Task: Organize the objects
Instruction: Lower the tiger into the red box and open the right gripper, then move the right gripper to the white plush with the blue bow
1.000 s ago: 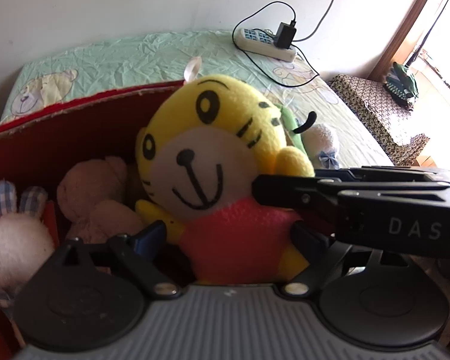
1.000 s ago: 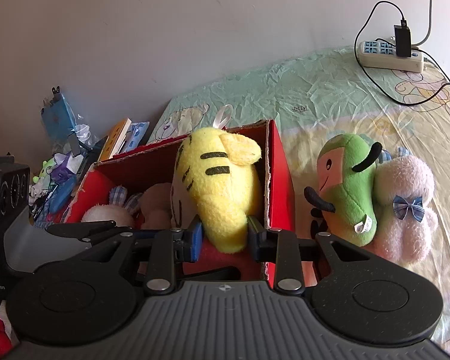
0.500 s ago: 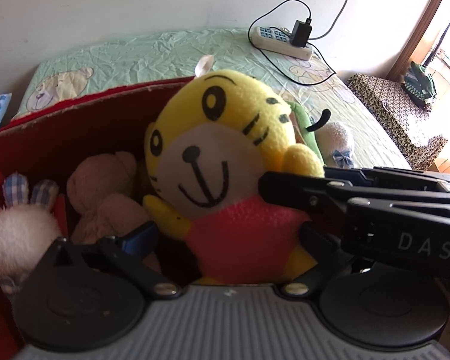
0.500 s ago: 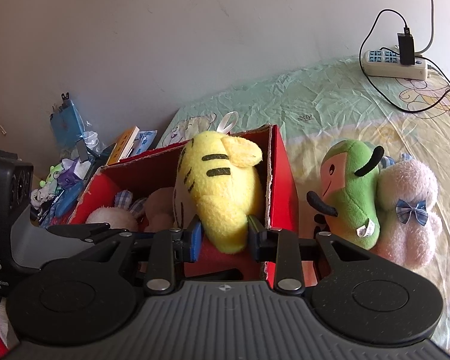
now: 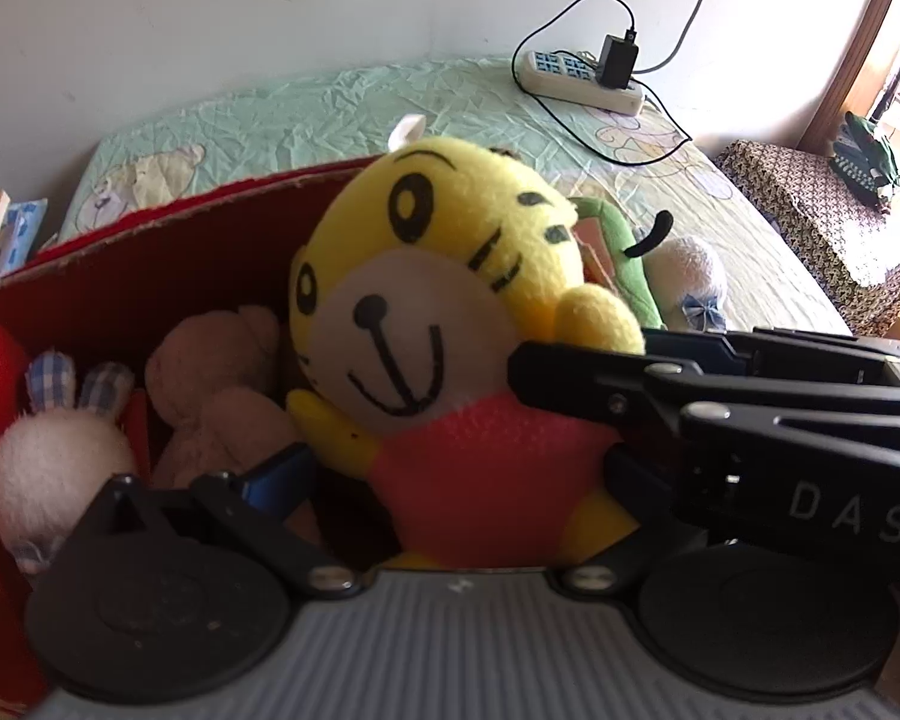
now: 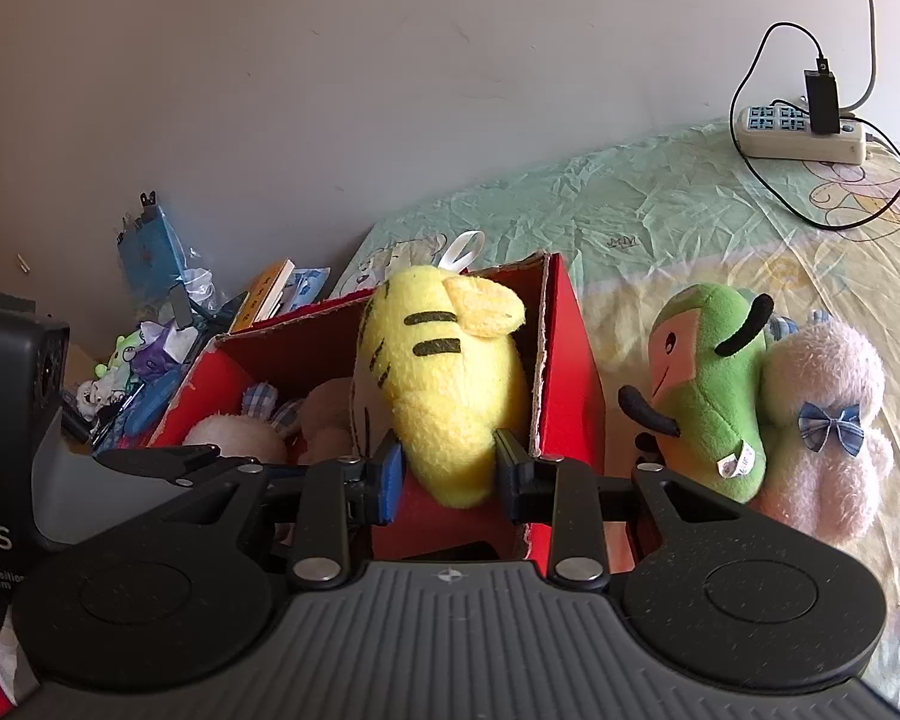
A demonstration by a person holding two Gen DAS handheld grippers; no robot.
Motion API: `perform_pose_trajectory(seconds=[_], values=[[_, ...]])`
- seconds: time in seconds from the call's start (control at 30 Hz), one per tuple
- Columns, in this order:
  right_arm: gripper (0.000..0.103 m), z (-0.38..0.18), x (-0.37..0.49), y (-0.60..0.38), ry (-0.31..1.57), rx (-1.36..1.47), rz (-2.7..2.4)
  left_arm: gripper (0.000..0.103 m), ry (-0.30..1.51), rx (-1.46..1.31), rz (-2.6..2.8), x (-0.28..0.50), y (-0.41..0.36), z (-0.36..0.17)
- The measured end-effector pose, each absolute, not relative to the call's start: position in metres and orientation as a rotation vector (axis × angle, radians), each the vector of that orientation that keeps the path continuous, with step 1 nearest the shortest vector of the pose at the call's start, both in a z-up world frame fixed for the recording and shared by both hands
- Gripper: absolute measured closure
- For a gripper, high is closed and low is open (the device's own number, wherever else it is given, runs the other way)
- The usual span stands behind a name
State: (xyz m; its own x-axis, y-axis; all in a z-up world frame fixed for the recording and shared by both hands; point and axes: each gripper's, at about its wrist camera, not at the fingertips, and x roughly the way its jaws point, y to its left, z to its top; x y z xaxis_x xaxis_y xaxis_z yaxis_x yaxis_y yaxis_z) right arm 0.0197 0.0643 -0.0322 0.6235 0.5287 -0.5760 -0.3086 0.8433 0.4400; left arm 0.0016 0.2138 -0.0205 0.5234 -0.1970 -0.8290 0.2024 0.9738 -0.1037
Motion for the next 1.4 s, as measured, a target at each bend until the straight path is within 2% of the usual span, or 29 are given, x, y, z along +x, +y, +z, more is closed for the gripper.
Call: perform_pose_trajectory(seconds=[0.63, 1.4], values=[[0.064, -0.017, 0.005, 0.026, 0.727, 0.398, 0.564, 0.001, 0.913, 0.069, -0.033, -0.024, 0.203, 0.014], [0.062, -0.029, 0.011, -0.070, 0.767, 0.452, 0.565, 0.001, 0.815, 0.174, 0.084, -0.037, 0.119, 0.044]])
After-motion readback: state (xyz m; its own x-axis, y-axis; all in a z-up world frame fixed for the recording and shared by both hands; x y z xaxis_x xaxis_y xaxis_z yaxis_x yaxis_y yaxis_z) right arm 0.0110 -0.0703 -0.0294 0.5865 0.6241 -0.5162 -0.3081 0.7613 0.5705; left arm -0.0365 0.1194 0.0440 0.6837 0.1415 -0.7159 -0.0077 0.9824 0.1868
